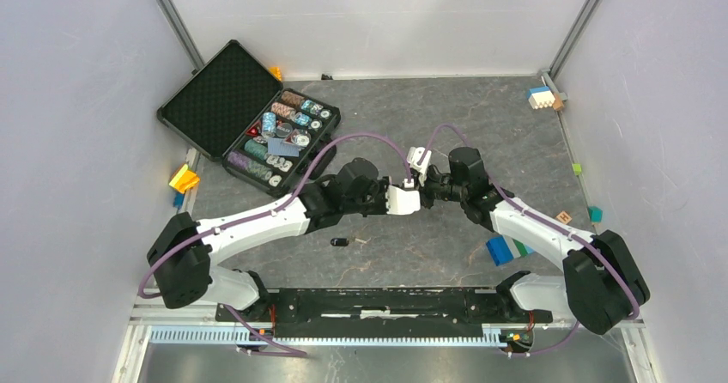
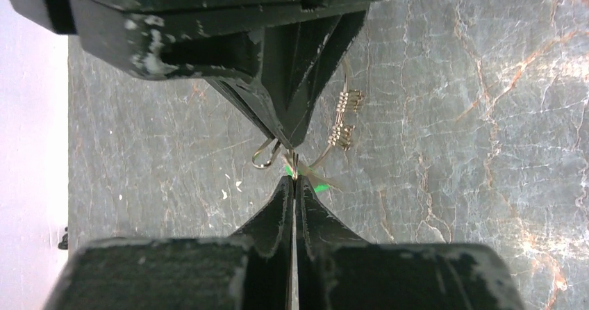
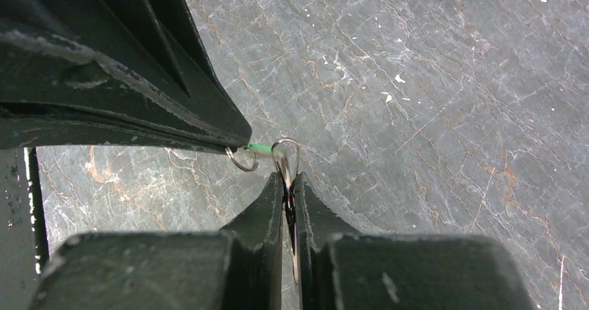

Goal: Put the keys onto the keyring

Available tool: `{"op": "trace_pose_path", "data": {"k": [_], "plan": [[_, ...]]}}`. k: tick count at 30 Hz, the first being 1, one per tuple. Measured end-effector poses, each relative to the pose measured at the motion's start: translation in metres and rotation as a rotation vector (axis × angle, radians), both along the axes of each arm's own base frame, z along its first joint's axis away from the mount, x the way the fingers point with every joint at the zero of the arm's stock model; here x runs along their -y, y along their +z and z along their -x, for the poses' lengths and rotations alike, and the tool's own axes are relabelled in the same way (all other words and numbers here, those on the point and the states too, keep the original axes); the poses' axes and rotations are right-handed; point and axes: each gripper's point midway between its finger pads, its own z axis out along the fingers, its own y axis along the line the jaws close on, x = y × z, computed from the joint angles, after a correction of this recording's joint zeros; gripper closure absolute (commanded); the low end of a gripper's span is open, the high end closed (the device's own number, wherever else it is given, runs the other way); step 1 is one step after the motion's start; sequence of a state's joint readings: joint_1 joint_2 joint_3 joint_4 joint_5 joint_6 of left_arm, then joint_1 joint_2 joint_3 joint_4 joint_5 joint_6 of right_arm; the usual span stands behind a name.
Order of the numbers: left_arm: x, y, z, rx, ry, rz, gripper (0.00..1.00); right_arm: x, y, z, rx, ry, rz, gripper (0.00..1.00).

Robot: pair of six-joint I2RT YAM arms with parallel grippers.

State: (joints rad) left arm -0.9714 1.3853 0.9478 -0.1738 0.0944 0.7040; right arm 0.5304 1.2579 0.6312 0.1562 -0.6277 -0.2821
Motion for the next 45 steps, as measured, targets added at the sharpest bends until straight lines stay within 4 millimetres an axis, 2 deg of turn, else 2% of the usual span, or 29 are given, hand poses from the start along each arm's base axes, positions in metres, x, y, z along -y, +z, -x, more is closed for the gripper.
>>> {"op": "trace_pose_path", "data": {"k": [9, 20, 28, 45], "plan": [[-0.01, 0.007, -0.005, 0.042, 0.044, -0.02, 0.98, 0.0, -0.001, 0.0, 0.0, 0.002, 0.001, 1.0], [-0.007, 0.004, 0.001, 0.044, 0.036, -0.039, 0.98, 0.0, -0.002, 0.001, -0.005, 0.004, 0.001, 1.0], [-0.005, -0.009, 0.001, 0.054, 0.052, -0.084, 0.98, -0.001, -0.002, 0.002, -0.009, 0.014, -0.002, 1.0], [-0.003, -0.003, -0.004, 0.085, 0.075, -0.067, 0.98, -0.002, -0.004, 0.004, -0.018, 0.024, -0.003, 1.0]]}}
